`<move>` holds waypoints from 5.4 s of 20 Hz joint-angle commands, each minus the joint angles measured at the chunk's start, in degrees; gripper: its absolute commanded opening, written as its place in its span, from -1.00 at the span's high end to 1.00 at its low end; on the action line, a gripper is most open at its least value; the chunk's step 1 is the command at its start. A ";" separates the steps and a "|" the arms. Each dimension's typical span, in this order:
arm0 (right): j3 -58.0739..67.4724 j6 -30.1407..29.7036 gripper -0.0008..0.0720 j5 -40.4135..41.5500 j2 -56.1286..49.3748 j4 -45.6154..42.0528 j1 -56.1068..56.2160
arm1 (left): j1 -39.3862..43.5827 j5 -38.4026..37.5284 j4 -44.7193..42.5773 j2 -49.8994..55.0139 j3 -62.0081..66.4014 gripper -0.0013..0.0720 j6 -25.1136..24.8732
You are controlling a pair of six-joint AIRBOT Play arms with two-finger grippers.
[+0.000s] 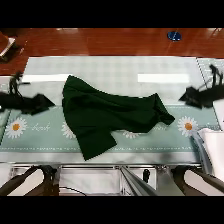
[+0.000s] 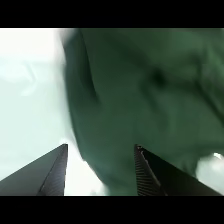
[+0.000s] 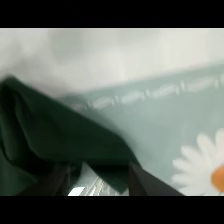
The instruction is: Fold the shirts.
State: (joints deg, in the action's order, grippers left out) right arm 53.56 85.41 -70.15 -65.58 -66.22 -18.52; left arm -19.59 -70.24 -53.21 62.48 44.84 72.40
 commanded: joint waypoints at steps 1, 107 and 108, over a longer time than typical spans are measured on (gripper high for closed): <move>-20.15 -2.56 -0.14 5.35 13.07 6.03 -1.62 | -1.68 2.47 7.19 -6.38 -15.63 -0.41 -3.39; 42.21 -9.64 0.92 -1.70 -41.57 25.49 -0.09 | 13.18 -4.31 -8.33 40.85 50.40 0.92 3.61; 42.18 -9.60 0.92 -4.39 -41.59 23.30 -0.31 | 12.63 -8.83 -8.37 41.27 50.18 0.92 2.47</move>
State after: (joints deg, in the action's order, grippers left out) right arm 95.64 75.90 -66.28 -107.31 -40.25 -17.28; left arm -5.19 -63.00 -61.47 103.18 94.41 80.93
